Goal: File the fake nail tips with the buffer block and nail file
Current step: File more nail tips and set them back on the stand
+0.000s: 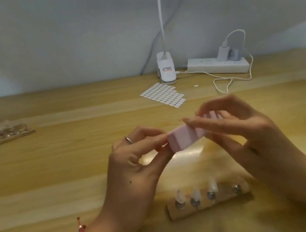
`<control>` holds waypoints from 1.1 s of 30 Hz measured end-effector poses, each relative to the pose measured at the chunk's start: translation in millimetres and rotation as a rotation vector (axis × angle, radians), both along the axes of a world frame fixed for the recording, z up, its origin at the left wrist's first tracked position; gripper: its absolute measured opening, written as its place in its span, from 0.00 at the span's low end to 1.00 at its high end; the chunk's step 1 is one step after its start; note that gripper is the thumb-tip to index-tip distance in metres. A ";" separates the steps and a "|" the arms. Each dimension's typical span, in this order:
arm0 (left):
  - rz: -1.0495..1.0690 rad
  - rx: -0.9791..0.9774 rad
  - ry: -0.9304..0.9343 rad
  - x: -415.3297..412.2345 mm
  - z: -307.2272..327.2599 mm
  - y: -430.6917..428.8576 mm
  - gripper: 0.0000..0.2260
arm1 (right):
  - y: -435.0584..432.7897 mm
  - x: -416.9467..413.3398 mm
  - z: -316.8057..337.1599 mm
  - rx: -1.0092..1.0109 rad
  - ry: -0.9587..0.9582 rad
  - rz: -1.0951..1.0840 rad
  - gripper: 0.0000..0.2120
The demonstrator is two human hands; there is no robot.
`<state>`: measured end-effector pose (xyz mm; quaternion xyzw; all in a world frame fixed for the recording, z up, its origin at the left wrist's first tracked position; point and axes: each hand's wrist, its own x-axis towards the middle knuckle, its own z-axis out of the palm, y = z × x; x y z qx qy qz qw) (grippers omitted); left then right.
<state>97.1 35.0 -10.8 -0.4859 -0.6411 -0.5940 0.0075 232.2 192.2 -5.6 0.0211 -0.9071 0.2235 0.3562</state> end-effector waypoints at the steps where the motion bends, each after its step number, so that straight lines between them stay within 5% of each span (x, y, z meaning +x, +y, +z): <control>1: -0.002 0.002 0.012 0.5 -0.4 -0.9 0.07 | -0.9 -0.4 0.1 -0.015 0.005 -0.004 0.20; 4: 0.026 -0.014 0.092 1.1 -1.9 -2.2 0.13 | -11.0 0.5 -3.5 0.047 -0.019 0.086 0.26; 16: 0.103 -0.046 0.261 2.9 -1.7 -3.5 0.06 | -6.6 -0.5 3.4 0.014 -0.001 -0.012 0.24; 18: 0.083 -0.055 0.257 1.7 -2.4 -3.9 0.14 | -18.4 -2.2 -1.2 0.077 -0.001 0.083 0.28; 21: 0.037 -0.015 0.154 0.5 -4.5 -2.7 0.05 | 5.3 -3.7 0.5 0.049 -0.006 -0.055 0.25; 25: -0.082 -0.017 -0.083 3.4 0.8 0.5 0.05 | 40.4 5.0 10.5 -0.021 0.038 -0.279 0.26; 30: -0.291 -0.133 -0.461 -6.9 1.0 0.9 0.10 | 20.7 4.0 8.7 0.260 0.133 -0.099 0.19; 33: -0.430 -0.235 -0.594 -13.3 2.1 -0.6 0.04 | 13.8 6.1 4.6 0.438 0.126 -0.016 0.17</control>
